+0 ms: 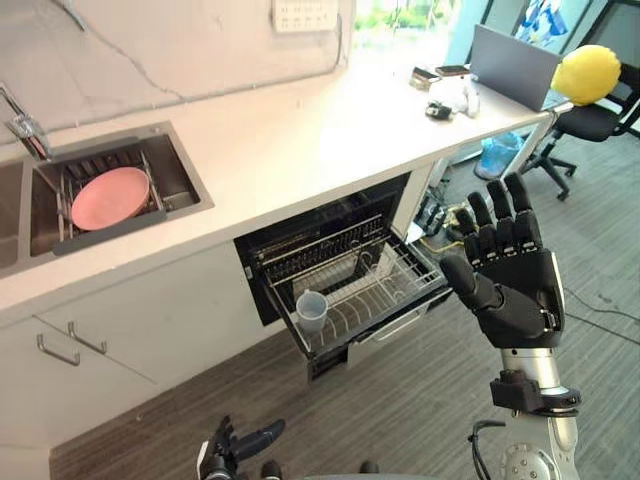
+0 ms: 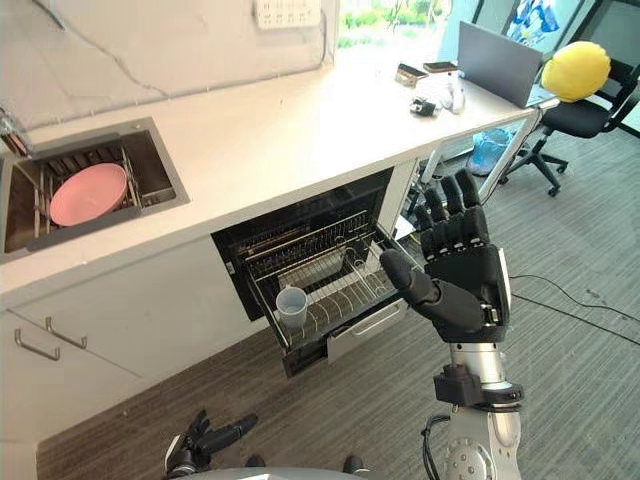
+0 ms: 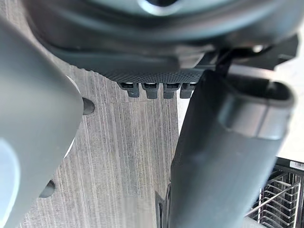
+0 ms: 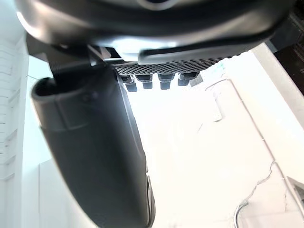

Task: Walk over to the sink, pick up the cup, carry it to the dishwasher, place the cup inside the dishwasher, then close the dishwasher door

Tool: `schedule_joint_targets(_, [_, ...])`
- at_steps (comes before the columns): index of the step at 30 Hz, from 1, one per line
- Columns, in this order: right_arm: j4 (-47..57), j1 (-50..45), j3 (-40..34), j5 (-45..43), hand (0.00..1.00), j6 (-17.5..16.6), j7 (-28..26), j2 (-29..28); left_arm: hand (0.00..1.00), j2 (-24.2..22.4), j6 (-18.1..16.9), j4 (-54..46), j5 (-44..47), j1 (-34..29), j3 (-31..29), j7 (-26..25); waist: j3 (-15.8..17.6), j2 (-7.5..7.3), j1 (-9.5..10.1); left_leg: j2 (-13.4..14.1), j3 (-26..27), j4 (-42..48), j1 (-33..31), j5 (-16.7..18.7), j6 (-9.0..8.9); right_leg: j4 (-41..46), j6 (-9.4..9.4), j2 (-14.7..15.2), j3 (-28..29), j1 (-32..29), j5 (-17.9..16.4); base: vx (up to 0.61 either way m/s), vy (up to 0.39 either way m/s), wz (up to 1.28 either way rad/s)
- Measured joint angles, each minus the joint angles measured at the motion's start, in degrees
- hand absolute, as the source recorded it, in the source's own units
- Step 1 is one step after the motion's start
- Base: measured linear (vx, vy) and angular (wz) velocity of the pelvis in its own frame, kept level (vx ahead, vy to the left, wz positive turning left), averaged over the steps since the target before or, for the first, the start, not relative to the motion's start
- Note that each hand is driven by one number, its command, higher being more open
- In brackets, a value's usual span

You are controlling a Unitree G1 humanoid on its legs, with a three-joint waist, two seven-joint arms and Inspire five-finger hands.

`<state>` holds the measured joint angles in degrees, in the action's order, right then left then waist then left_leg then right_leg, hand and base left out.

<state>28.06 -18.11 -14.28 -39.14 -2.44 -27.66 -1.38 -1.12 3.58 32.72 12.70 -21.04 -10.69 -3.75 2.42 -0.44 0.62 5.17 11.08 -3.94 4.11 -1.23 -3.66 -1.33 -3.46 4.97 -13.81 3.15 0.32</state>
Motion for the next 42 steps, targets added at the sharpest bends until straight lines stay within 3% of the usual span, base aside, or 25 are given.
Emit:
schedule_joint_targets(7, [-1.7, 3.9, 3.2, -0.1, 1.00, 1.4, -0.3, 2.3, 1.00, -0.8, 2.1, 3.4, 6.5, 0.3, -5.1, -0.9, -0.1, 1.39, 0.53, -0.7, -6.4, 3.6, -3.7, 0.3, 0.20, 2.5, -0.18, 1.1, -6.5, 0.9, -2.1, -0.05, -0.009, 0.50])
schedule_joint_targets(8, [-3.3, 6.5, 4.3, 0.0, 1.00, 1.4, -0.5, 3.7, 1.00, -1.1, 2.2, 4.9, 7.5, 0.2, -6.2, -0.8, -0.1, 2.06, 1.31, -0.9, -6.2, 3.5, -4.6, 1.2, 1.63, 3.5, 0.08, 1.0, -7.8, 0.3, -2.3, -0.07, -0.039, 0.69])
schedule_joint_targets(9, [-3.9, 8.0, 4.0, 0.0, 1.00, 1.3, -0.4, 4.6, 1.00, -0.7, 2.7, 7.3, 8.9, 0.8, -7.1, -0.1, -0.2, 1.93, 1.58, -0.1, 0.8, 2.8, -4.6, 3.0, 6.58, 2.4, -0.06, 1.8, -10.7, 1.1, -1.9, -0.06, -0.033, 0.96])
schedule_joint_targets(10, [-4.0, 8.2, 3.3, -0.1, 1.00, 0.9, 0.0, 5.1, 1.00, -0.3, 2.9, 8.7, 9.3, 1.3, -7.5, 0.5, -0.5, 1.43, 1.37, 0.1, 4.8, 2.1, -4.3, 4.1, 8.95, 1.5, -0.12, 2.7, -13.1, 2.0, -1.7, 0.03, 0.069, 1.41])
schedule_joint_targets(11, [-5.0, 8.9, 1.8, -0.2, 1.00, -0.3, 0.4, 5.7, 1.00, 0.4, 3.6, 10.7, 9.9, 2.3, -8.0, 1.4, -0.4, 0.96, 0.97, 0.6, 11.4, 4.1, -4.4, 4.3, 9.04, 0.9, -0.31, 4.5, -16.5, 3.0, -1.5, 0.06, 0.147, 1.70])
schedule_joint_targets(12, [-6.7, 10.4, -0.4, -0.2, 1.00, -1.1, 1.8, 7.9, 1.00, -0.1, 4.8, 11.6, 9.9, 2.4, -7.9, 1.9, -0.1, 3.00, 0.52, 1.4, 17.6, 6.5, -3.9, 1.5, 7.49, 2.2, -1.18, 5.2, -20.0, 4.2, -2.2, 0.06, 0.207, 1.98])
schedule_joint_targets(13, [-8.8, 11.4, -2.5, -0.4, 1.00, -1.6, 3.3, 9.9, 1.00, -1.1, 5.7, 12.0, 9.8, 1.4, -7.4, 2.6, -0.4, 5.71, -0.19, 1.3, 17.3, 3.7, -2.3, -1.6, 3.73, 3.5, -2.26, 5.1, -23.4, 5.4, -3.5, 0.01, 0.177, 1.66])
schedule_joint_targets(14, [-10.0, 11.3, -3.4, -0.7, 1.00, -1.9, 3.8, 10.0, 1.00, -1.1, 6.1, 12.7, 9.8, 1.3, -7.1, 2.7, -0.4, 6.06, -0.13, 0.8, 15.7, 1.6, -1.6, -2.9, 1.65, 3.9, -2.59, 5.2, -24.9, 6.0, -3.8, -0.03, 0.151, 1.30])
schedule_joint_targets(18, [-12.0, 10.6, -1.4, -1.2, 1.00, -2.0, 7.0, 5.7, 1.00, 0.7, 11.1, 13.3, 9.9, 1.0, -6.8, 3.6, 0.7, 5.07, 0.04, -1.8, 12.9, -1.0, -1.4, -4.1, 2.85, 9.3, -3.61, 8.5, -26.0, 5.1, -5.7, -0.02, 0.107, 0.44])
schedule_joint_targets(20, [-12.0, 10.6, -0.6, -1.3, 1.00, -2.2, 8.8, 4.8, 1.00, 1.9, 13.5, 15.0, 10.4, 2.7, -6.7, 2.6, 0.9, 4.68, -0.40, -3.2, 12.0, -1.3, -1.4, -3.2, 3.75, 13.2, -3.78, 11.0, -25.3, 4.4, -6.5, -0.02, 0.142, 0.39])
schedule_joint_targets(21, [-11.9, 8.9, -0.6, -1.5, 1.00, -3.9, 10.3, 4.3, 1.00, 2.2, 14.2, 17.1, 9.9, 3.9, -6.8, 2.7, 1.1, 4.51, -1.76, -4.2, 9.5, -1.3, -1.6, -2.7, 4.55, 20.5, -2.60, 13.7, -22.7, 2.6, -7.0, 0.00, 0.202, 0.97])
schedule_joint_targets(22, [-11.5, 5.9, -0.8, -1.5, 1.00, -6.0, 11.4, 3.0, 1.00, 2.8, 14.1, 17.5, 8.6, 4.2, -7.1, 2.9, 1.8, 3.38, -2.85, -5.0, 6.9, -1.2, -1.6, -2.6, 5.21, 30.4, 1.36, 14.6, -10.9, -2.0, -6.7, 0.02, 0.189, 1.16])
schedule_joint_targets(23, [-11.3, 4.7, -1.1, -1.5, 1.00, -6.4, 11.7, 2.3, 1.00, 3.2, 14.0, 17.5, 7.7, 4.4, -7.6, 3.0, 2.1, 2.82, -3.48, -5.2, 5.5, -1.2, -1.7, -2.8, 5.53, 33.6, 2.19, 13.7, -5.0, -3.8, -5.9, 0.05, 0.116, 1.30])
schedule_joint_targets(24, [-10.8, 2.6, -1.3, -1.5, 1.00, -7.1, 12.4, 1.1, 1.00, 4.1, 14.0, 17.7, 5.5, 5.0, -8.1, 2.9, 2.5, 2.22, -4.87, -5.0, 2.3, -1.3, -2.0, -2.9, 5.83, 35.3, -0.44, 9.8, 4.6, -5.4, -8.2, 0.10, 0.000, 1.28])
schedule_joint_targets(25, [-10.3, 1.6, -1.5, -2.1, 1.00, -7.3, 12.8, 0.8, 1.00, 4.9, 13.8, 17.8, 5.2, 5.2, -8.3, 2.8, 2.8, 0.75, -5.45, -5.2, 0.6, -1.3, -2.3, -3.2, 6.21, 33.4, -1.70, 6.3, 8.7, -5.9, -9.1, 0.09, -0.016, 1.11])
schedule_joint_targets(28, [-8.1, 1.9, -2.3, -4.1, 1.00, -7.3, 12.7, 1.1, 1.00, 4.6, 12.8, 18.9, 5.3, 5.7, -11.0, 3.4, 2.8, -1.15, -4.28, -5.8, 0.7, -1.0, -2.7, -3.4, 6.14, 30.7, -0.52, 5.4, 9.3, -5.8, -9.9, 0.10, -0.039, 0.18])
schedule_joint_targets(31, [-5.7, 1.9, -3.5, -4.8, 1.00, -8.2, 12.6, 1.1, 1.00, 4.8, 12.7, 19.0, 5.4, 5.9, -11.1, 3.9, 3.0, -1.23, -4.52, -5.7, 0.9, -0.9, -2.0, -3.7, 5.89, 28.8, -0.52, 5.3, 9.3, -4.5, -9.9, 0.12, -0.053, -0.05])
schedule_joint_targets(37, [-1.5, 1.8, -6.1, -6.3, 1.00, -8.6, 14.4, 0.6, 1.00, 4.4, 13.2, 20.2, 8.6, 5.8, -13.3, 4.2, 3.0, -1.36, -4.49, -5.4, 4.4, -0.9, -1.5, -2.4, 5.18, 15.4, -1.56, 4.7, 10.2, 1.2, -9.3, 0.06, -0.052, -0.30])
schedule_joint_targets(38, [-0.5, -2.8, -8.0, -6.3, 1.00, -8.2, 14.4, -0.2, 1.00, 2.4, 10.5, 18.8, 5.3, 4.2, -14.8, 7.7, 1.1, -0.24, -4.73, -3.4, 6.8, -1.4, -3.8, -5.6, 2.93, 11.0, -1.21, 2.9, 11.7, -0.1, -10.8, 0.02, -0.031, -0.09])
schedule_joint_targets(40, [-0.5, -2.8, -8.0, -6.3, 1.00, -8.2, 14.4, -0.2, 1.00, 2.4, 10.5, 18.8, 5.3, 4.1, -14.8, 7.7, 1.1, -0.25, -4.74, -3.4, 6.8, -1.4, -3.8, -5.6, 2.93, 11.1, -1.22, 2.9, 11.7, -0.1, -10.8, -0.01, -0.011, 0.02])
schedule_joint_targets(41, [-0.5, -2.7, -5.5, -6.2, 1.00, -8.3, 11.9, -0.4, 1.00, 1.9, 8.5, 16.5, 5.3, 3.1, -14.7, 7.5, 1.9, -1.22, -4.50, -3.4, 6.7, -1.4, -3.4, -5.7, 2.96, 11.4, -1.28, 3.0, 11.5, 0.2, -10.9, -0.02, -0.018, 0.04])
schedule_joint_targets(42, [-0.5, -2.7, -5.5, -6.2, 1.00, -8.3, 11.9, -0.4, 1.00, 1.9, 8.5, 16.5, 5.3, 3.1, -14.7, 7.5, 1.9, -1.22, -4.50, -3.4, 6.7, -1.4, -3.5, -5.7, 2.96, 11.4, -1.30, 3.0, 11.4, 0.2, -10.9, 0.00, 0.000, 0.00])
